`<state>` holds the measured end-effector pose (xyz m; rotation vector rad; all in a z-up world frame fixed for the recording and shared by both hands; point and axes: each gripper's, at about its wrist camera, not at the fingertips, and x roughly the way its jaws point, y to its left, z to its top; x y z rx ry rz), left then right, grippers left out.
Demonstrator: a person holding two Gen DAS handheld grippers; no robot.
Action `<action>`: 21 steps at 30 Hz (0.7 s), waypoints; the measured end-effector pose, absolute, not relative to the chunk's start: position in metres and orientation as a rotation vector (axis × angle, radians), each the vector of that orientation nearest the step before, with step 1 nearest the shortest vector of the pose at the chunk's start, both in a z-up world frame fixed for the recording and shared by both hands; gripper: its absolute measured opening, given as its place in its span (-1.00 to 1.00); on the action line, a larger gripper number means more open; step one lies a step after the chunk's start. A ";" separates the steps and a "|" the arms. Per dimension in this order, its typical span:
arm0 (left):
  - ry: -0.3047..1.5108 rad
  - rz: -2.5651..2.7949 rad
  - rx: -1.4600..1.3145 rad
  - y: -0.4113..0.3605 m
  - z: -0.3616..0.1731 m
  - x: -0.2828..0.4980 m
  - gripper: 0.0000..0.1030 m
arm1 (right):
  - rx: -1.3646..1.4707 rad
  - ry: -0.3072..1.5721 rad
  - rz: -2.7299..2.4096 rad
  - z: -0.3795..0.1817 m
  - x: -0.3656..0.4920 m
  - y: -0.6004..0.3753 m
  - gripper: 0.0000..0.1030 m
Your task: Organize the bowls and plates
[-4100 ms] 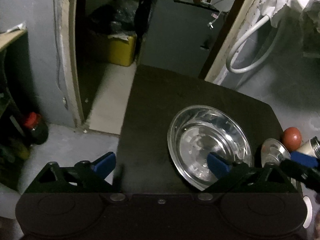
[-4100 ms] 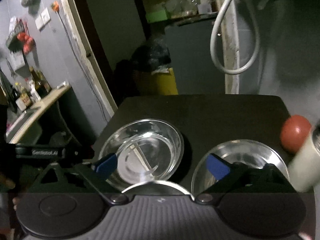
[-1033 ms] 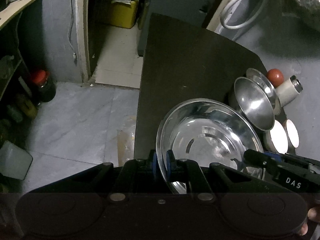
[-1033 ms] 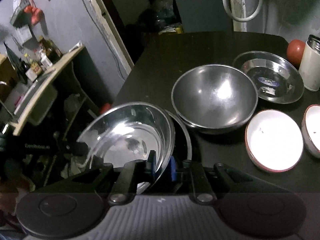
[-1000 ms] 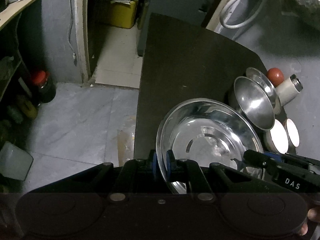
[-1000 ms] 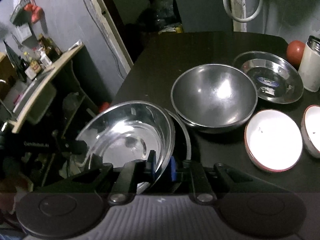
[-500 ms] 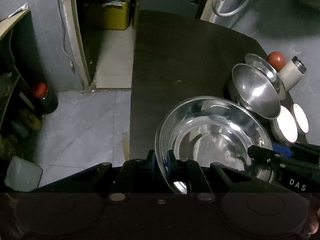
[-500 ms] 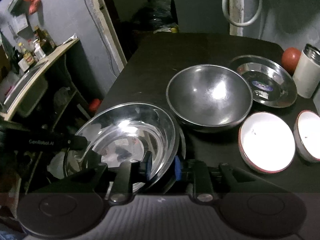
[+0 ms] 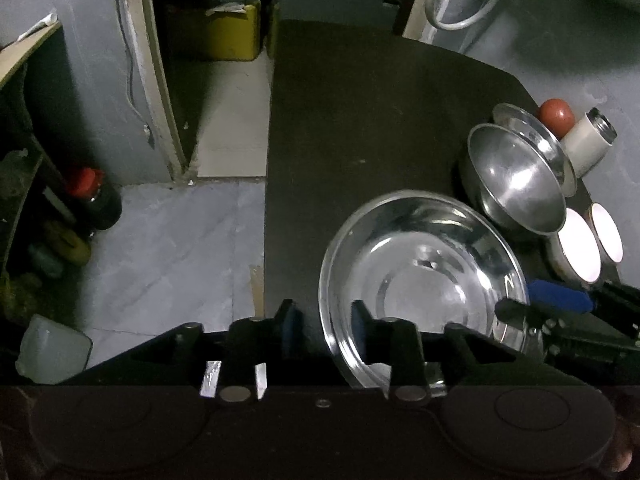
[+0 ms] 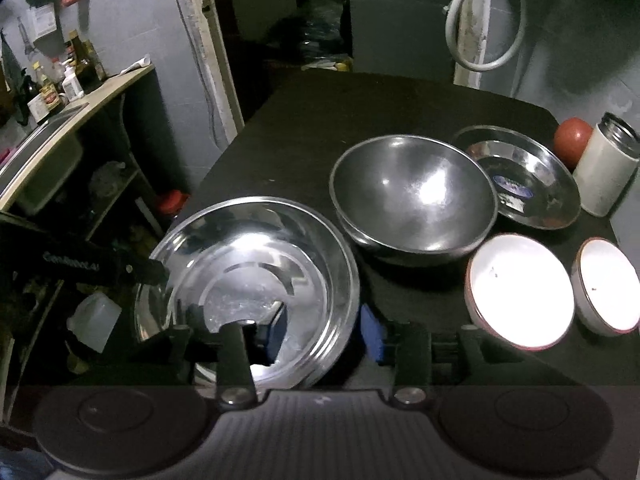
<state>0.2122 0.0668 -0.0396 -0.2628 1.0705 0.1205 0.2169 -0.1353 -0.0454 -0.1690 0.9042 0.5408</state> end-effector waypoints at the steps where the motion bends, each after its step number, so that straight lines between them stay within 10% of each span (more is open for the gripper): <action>1: 1.067 0.128 -0.261 0.067 -0.038 0.212 -0.05 | -0.164 0.905 0.534 -0.046 0.216 -0.137 0.15; 10: 0.962 0.197 -0.232 0.062 -0.015 0.226 0.98 | -0.019 0.833 0.472 -0.039 0.209 -0.185 0.89; 21: 0.853 0.142 -0.222 0.018 0.007 0.304 0.98 | 0.130 0.693 0.268 -0.023 0.249 -0.261 0.99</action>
